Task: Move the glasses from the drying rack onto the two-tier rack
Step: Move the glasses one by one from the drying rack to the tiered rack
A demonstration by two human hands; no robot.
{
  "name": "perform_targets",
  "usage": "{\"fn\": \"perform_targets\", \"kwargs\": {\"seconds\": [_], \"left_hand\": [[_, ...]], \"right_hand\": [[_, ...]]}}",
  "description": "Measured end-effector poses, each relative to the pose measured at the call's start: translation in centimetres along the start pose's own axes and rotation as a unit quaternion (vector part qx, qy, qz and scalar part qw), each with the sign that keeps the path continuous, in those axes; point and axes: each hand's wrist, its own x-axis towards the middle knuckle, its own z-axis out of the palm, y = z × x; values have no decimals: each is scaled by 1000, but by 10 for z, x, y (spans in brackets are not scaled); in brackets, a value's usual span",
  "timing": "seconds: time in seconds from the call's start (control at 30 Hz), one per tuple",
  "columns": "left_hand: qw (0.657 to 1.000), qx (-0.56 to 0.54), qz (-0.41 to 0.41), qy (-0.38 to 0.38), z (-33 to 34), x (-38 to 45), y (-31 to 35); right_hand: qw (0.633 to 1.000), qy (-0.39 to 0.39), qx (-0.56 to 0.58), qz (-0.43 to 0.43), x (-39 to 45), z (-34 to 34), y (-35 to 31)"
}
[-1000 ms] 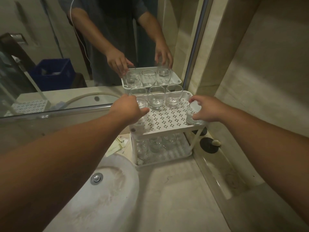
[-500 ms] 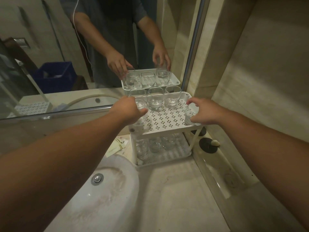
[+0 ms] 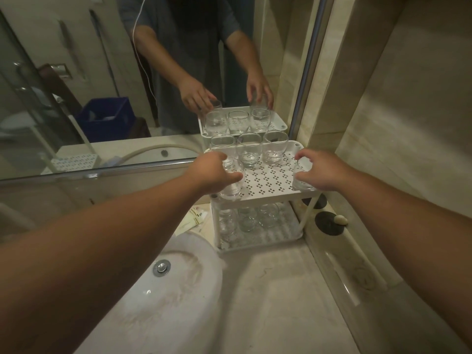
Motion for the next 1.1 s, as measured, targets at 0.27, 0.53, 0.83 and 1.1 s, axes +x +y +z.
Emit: {"fn": "perform_targets", "kwargs": {"seconds": [0.27,0.53,0.83,1.1], "left_hand": [[1000,-3,11,-21,-7,-14,1],[998,12,34,-58,-8,-20,12],[996,6,24,-89,-11,-9,14],[997,12,17,-72,-11,-8,14]], "right_hand": [[1000,-1,-18,4,0,2,0],[1000,10,-16,18,2,5,0],[986,165,23,-25,13,5,-8],[995,74,1,-61,73,-19,-30]]}}
